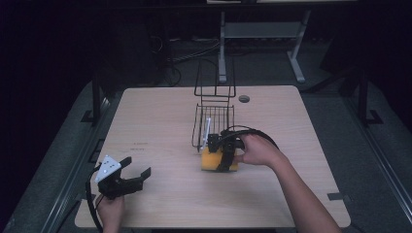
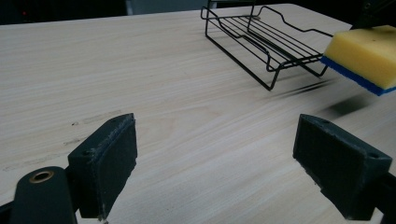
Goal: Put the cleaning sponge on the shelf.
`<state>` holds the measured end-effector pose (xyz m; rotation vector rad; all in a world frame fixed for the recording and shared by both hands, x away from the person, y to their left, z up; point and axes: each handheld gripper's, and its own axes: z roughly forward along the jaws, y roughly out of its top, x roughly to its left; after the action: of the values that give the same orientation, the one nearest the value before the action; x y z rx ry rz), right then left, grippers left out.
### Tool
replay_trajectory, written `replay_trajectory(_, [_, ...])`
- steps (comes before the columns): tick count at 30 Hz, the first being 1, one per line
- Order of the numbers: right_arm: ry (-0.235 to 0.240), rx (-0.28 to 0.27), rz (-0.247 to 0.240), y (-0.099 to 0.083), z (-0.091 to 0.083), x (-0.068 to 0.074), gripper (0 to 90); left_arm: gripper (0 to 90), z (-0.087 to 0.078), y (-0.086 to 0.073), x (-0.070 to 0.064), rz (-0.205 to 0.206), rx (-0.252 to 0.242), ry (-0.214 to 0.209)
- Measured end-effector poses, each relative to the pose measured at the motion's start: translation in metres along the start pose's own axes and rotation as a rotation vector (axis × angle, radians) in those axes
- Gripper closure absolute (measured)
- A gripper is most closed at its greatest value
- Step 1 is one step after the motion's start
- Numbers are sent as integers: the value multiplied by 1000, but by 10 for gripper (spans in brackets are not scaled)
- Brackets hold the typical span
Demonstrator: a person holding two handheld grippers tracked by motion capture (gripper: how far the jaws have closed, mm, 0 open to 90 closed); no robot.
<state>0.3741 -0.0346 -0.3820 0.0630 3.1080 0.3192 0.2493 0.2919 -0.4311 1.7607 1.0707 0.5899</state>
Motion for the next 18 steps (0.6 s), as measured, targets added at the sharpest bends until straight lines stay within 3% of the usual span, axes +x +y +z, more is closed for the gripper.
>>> replay_trajectory(7, [13,-20,2,5,-4,-8,217,130,0,0,-1,-1,-1,-2])
replay_trajectory(18, [10,5,7,15,-5,-26,217,130,-1,0,1,-6,-4,-1])
